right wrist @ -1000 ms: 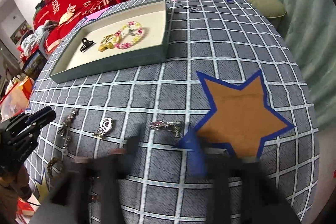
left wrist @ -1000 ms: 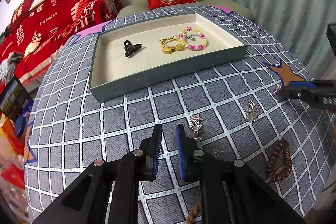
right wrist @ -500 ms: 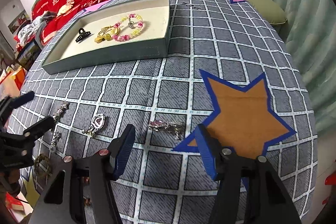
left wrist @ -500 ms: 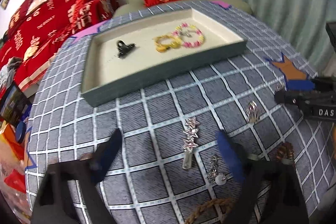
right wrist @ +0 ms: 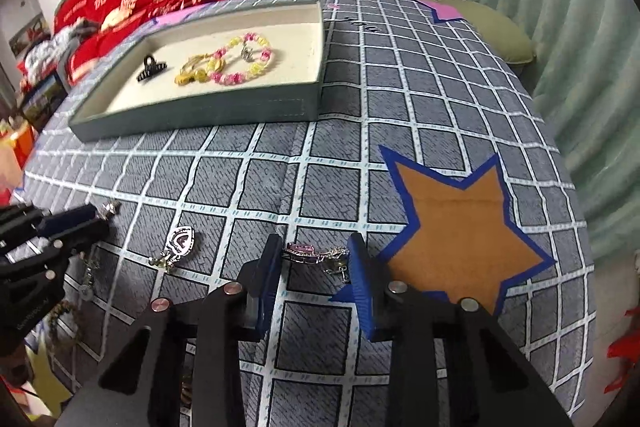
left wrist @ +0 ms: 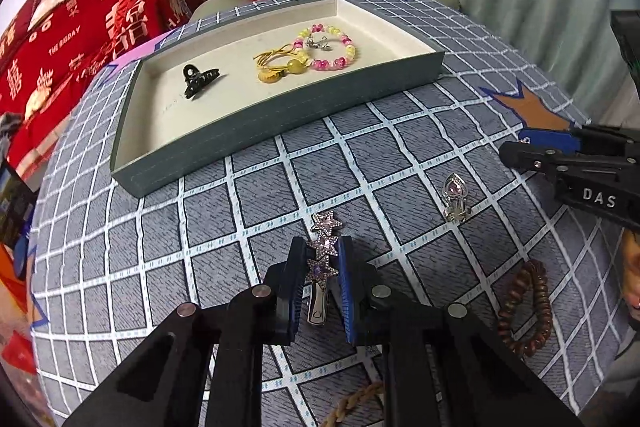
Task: Organize jewelry
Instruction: 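Carry the star hairpin and silver earring into the cream tray with both tools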
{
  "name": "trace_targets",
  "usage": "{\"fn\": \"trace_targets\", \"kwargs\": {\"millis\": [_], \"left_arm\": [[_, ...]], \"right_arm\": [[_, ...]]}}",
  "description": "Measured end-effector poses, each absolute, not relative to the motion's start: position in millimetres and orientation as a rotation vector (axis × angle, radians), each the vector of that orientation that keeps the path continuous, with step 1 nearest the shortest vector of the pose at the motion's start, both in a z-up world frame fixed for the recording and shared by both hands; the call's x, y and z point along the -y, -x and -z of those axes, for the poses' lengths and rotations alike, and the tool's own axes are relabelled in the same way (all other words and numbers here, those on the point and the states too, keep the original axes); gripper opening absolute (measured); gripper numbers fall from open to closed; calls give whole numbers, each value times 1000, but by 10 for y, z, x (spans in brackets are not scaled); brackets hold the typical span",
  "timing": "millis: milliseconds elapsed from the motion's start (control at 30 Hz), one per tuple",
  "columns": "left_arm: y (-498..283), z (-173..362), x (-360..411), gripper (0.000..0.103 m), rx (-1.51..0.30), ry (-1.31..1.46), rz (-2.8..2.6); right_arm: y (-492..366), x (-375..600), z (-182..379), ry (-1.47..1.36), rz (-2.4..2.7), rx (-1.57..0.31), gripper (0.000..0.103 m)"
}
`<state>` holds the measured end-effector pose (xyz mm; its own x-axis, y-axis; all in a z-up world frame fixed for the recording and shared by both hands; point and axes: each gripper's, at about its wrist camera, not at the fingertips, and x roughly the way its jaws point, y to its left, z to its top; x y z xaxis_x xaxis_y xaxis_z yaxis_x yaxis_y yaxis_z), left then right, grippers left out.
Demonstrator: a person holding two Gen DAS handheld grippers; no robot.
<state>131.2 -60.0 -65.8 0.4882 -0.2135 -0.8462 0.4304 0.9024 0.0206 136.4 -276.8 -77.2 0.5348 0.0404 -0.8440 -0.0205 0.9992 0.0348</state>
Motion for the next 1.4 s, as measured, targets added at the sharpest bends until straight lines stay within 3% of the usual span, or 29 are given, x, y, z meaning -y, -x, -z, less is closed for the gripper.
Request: {"fn": "trace_targets", "kwargs": {"millis": [400, 767, 1033, 1233, 1400], "left_arm": [[-1269, 157, 346, 26, -871, -161, 351], [-1508, -671, 160, 26, -721, -108, 286], [-1893, -934, 13, 26, -671, -73, 220], [-2252, -961, -8, 26, -653, -53, 183], [-2546, -589, 68, 26, -726, -43, 171]], "right_arm": [[-1302, 3030, 318, -186, -98, -938, 36], [-1544, 2918, -582, -226, -220, -819, 36], [-2004, 2756, -1110, -220, -272, -755, 36], [-2451, 2605, -1166, -216, -284, -766, 36], [-2794, 2476, -799, -198, -282, -828, 36]]}}
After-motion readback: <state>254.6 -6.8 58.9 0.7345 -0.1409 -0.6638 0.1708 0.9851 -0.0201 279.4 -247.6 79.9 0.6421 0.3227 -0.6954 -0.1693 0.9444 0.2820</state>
